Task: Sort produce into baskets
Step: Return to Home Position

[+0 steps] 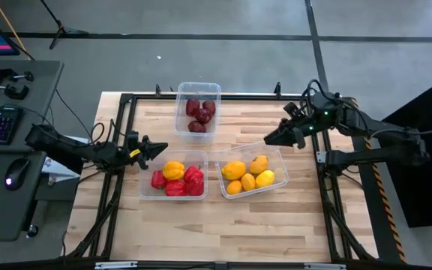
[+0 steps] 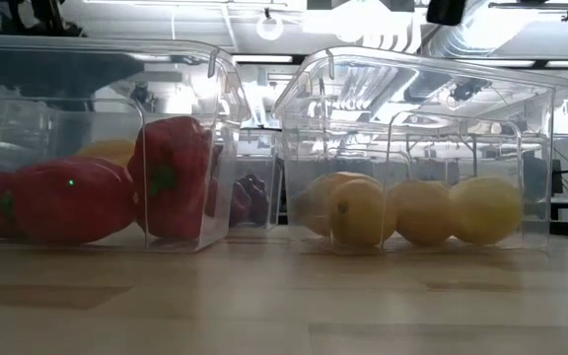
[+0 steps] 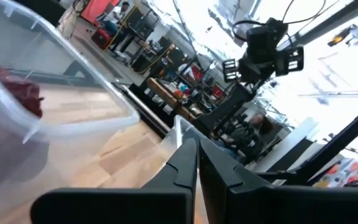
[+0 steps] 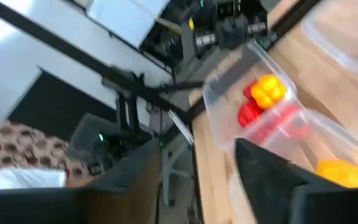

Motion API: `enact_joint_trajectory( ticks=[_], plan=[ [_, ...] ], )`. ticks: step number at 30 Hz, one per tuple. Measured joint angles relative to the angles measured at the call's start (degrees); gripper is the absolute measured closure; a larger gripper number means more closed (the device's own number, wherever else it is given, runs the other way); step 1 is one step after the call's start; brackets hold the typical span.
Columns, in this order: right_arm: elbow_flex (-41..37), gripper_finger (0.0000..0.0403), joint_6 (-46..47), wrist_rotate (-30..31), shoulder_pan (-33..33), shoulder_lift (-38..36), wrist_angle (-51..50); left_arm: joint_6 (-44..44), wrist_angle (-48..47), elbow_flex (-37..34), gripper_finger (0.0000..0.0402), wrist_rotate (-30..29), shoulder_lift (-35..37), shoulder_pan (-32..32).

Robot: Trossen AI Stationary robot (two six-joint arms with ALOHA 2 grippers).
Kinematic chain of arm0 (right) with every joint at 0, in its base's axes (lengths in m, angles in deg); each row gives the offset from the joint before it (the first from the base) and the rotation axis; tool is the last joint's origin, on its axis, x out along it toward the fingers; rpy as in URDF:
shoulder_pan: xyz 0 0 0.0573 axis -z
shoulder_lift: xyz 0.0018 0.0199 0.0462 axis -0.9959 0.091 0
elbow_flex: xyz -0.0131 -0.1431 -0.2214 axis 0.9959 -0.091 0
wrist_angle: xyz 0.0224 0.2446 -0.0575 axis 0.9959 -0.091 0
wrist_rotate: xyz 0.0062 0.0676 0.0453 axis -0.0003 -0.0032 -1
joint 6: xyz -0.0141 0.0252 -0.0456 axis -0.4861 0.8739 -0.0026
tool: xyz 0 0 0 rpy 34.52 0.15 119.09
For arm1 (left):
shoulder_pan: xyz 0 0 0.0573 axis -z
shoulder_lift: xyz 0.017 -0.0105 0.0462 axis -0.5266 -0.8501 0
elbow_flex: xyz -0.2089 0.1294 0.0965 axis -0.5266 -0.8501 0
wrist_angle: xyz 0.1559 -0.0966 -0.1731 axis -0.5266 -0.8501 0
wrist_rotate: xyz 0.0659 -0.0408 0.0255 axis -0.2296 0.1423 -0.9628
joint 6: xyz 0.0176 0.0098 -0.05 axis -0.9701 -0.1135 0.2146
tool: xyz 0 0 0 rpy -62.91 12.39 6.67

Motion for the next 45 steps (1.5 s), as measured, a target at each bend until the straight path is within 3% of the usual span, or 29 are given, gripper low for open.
enact_joint_trajectory(
  ticks=[6, 8, 13, 17, 20, 23, 27, 33, 45],
  plan=[
    [-0.02, 0.0367, -7.12, -2.05, 0.00, -5.70, -11.56, 0.26, -2.81, -0.23, 0.0400, -0.75, 1.99, 0.00],
    [-0.02, 0.0392, -9.32, -1.93, 0.00, -8.80, -15.36, 0.61, -3.01, -0.23, 0.0400, -0.81, 1.99, 0.00],
    [-0.84, 0.0384, -13.03, 1.16, -0.02, -18.97, -21.27, -0.41, -4.51, -0.23, 0.0397, 0.10, 1.88, 0.00],
    [-4.75, 0.0399, -17.11, 4.09, -0.02, -28.45, -18.75, -2.10, -4.74, -0.23, 0.0397, 0.13, 1.88, 0.00],
    [-10.95, 0.0399, -20.06, 5.85, -0.02, -34.32, -9.92, -2.28, -4.70, -0.23, 0.0397, 0.13, 1.88, 0.00],
    [-18.73, 0.0401, -20.19, 5.67, -0.02, -37.92, 5.19, -2.32, -4.72, -0.23, 0.0397, 0.16, 1.88, 0.00],
    [-29.34, 0.0402, -20.91, 5.99, -0.01, -38.81, 17.99, -2.34, -4.72, -0.23, 0.0397, 0.18, 1.88, 0.00],
    [-40.64, 0.0402, -18.87, 7.38, 0.00, -38.90, 24.43, -2.32, -4.72, -0.19, 0.0397, 0.20, 1.88, 0.00],
    [-55.54, 0.0403, -15.38, 6.92, -0.12, -40.06, 41.74, -2.33, -4.72, -0.19, 0.0397, 0.20, 1.88, 0.00]
  ],
)
